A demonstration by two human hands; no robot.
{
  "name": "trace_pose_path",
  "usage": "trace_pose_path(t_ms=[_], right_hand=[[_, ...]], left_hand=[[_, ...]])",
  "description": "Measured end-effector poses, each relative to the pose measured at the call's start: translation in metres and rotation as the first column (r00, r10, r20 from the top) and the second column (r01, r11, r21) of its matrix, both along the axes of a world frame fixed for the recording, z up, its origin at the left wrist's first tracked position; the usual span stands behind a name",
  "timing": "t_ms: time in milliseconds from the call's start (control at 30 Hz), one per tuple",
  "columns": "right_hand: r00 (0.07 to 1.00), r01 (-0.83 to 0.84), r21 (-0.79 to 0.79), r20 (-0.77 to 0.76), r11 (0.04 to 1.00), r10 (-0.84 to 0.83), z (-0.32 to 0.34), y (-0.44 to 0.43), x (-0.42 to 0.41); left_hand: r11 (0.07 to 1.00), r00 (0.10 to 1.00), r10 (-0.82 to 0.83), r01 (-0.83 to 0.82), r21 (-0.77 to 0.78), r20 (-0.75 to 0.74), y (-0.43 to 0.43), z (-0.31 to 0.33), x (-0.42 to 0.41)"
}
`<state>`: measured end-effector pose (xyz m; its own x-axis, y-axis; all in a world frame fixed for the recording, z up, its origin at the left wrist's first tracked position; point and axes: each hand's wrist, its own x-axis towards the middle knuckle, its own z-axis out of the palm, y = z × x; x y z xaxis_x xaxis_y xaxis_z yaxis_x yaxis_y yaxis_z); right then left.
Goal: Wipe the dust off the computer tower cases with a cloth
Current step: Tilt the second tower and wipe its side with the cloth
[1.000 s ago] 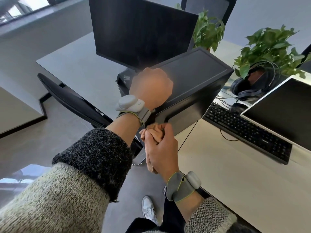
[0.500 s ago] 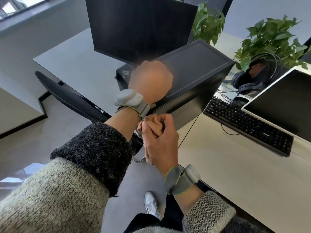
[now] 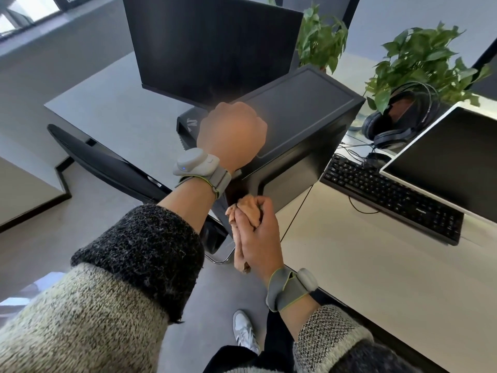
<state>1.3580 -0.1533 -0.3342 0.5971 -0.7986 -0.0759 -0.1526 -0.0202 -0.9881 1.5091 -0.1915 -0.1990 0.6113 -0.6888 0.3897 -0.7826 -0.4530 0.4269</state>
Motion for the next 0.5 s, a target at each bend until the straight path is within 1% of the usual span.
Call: trace_pose_path(t_ms=[33,100,133,167,233,300,367,433,500], right_hand=[[0.999,-0.017,0.0,-0.05,1.0,0.017,-0.007,0.0,0.0],[0.98,-0.051,0.053,-0.187,0.997,0.06,-0.02,-0.001,-0.001],[0.969,-0.055,0.081,-0.236,0.995,0.072,-0.023,-0.003,-0.001],[0.965,-0.048,0.089,-0.253,0.995,0.069,-0.022,-0.004,-0.002],[0.979,-0.014,0.059,-0.203,0.998,0.026,-0.013,-0.002,-0.001],[0.995,0.026,0.052,-0.093,0.998,-0.021,-0.005,0.001,0.0],[1.0,0.012,0.059,-0.029,0.998,-0.01,-0.006,0.001,-0.002],[0.999,-0.015,0.054,-0.047,0.998,0.018,-0.013,-0.002,-0.003],[0.99,-0.014,0.074,-0.136,0.997,0.024,-0.025,-0.008,-0.003]], left_hand=[[1.0,1.0,0.0,0.0,0.005,0.007,0.0,0.001,-0.001],[1.0,1.0,-0.002,0.002,0.008,0.012,0.001,0.001,-0.002],[1.0,1.0,-0.007,0.007,0.004,0.013,0.001,0.0,-0.002],[1.0,1.0,-0.012,0.012,0.0,0.008,0.0,0.0,-0.002],[1.0,1.0,-0.001,0.001,-0.006,0.003,0.0,0.0,0.0],[1.0,1.0,0.009,-0.009,-0.001,-0.008,-0.001,-0.001,0.001],[1.0,1.0,0.011,-0.011,0.01,-0.007,-0.001,0.0,0.0],[1.0,1.0,0.011,-0.011,0.011,-0.002,0.0,0.002,0.0],[1.0,1.0,0.012,-0.012,0.015,-0.001,0.0,0.002,0.0]])
